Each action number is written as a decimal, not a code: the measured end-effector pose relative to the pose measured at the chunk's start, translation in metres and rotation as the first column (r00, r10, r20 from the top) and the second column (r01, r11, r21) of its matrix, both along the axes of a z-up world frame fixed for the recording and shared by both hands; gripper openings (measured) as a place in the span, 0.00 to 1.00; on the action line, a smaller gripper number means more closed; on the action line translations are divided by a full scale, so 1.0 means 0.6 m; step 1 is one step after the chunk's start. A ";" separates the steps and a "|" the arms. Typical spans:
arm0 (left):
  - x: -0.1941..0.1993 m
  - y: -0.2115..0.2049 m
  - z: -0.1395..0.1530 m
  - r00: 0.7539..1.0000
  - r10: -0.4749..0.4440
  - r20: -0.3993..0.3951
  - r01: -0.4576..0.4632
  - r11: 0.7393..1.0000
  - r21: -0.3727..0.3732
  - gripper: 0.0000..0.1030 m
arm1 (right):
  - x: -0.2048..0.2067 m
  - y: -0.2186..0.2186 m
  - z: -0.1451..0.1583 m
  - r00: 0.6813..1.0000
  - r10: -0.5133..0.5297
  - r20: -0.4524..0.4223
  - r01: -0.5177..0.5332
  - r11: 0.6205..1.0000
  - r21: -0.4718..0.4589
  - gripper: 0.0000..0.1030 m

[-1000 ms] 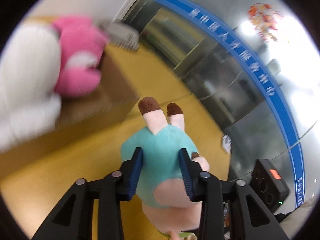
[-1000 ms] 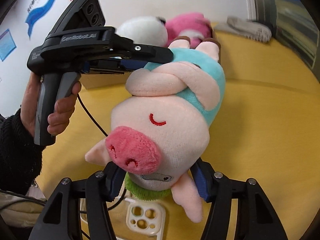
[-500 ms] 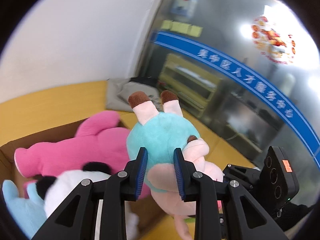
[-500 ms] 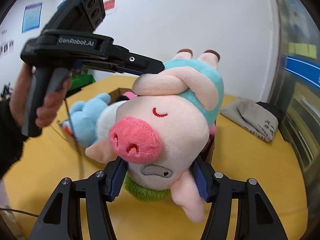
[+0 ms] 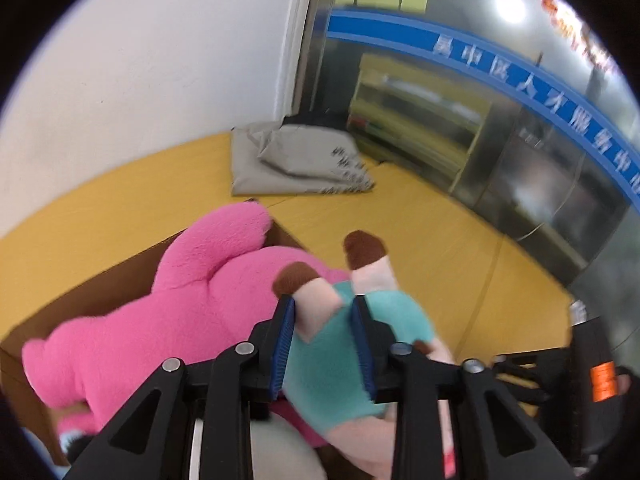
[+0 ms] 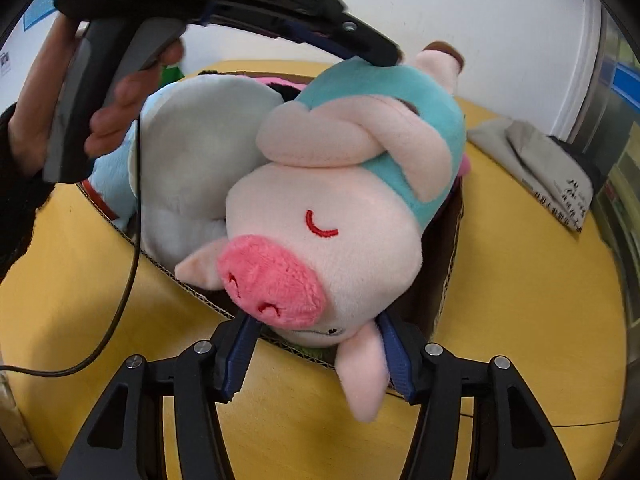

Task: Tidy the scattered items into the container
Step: 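Carry the pig with both grippers and lower it into the box beside the panda, then open both grippers to release the pig and withdraw, then move both open grippers down to the clear phone case on the table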

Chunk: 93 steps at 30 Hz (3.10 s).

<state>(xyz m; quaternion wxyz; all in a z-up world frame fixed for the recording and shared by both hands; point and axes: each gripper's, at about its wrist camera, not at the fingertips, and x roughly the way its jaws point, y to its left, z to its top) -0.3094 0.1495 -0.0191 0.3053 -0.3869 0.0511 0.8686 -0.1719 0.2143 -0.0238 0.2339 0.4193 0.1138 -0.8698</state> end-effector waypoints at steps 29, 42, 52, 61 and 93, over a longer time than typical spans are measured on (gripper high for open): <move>0.019 -0.007 -0.057 0.998 0.054 0.039 -0.048 0.987 -0.150 0.55 | -0.089 -0.014 0.016 0.996 -0.086 0.015 0.087 0.994 -0.072 0.66; 0.280 -0.203 0.008 0.967 0.255 0.022 -0.255 0.961 0.107 0.74 | 0.087 -0.006 0.098 0.946 -0.310 -0.096 0.285 0.935 -0.209 1.00; 0.442 -0.228 0.009 0.916 0.400 -0.038 -0.390 0.907 0.159 0.76 | 0.169 -0.058 0.101 0.916 -0.372 -0.149 0.350 0.924 -0.155 1.00; 0.457 -0.235 0.007 0.885 0.463 -0.042 -0.449 0.876 0.176 0.76 | 0.206 -0.077 0.092 0.912 -0.376 -0.164 0.368 0.926 -0.080 1.00; 0.449 -0.222 -0.002 0.861 0.503 -0.074 -0.490 0.859 0.147 0.76 | 0.215 -0.062 0.091 0.905 -0.390 -0.172 0.386 0.921 -0.056 1.00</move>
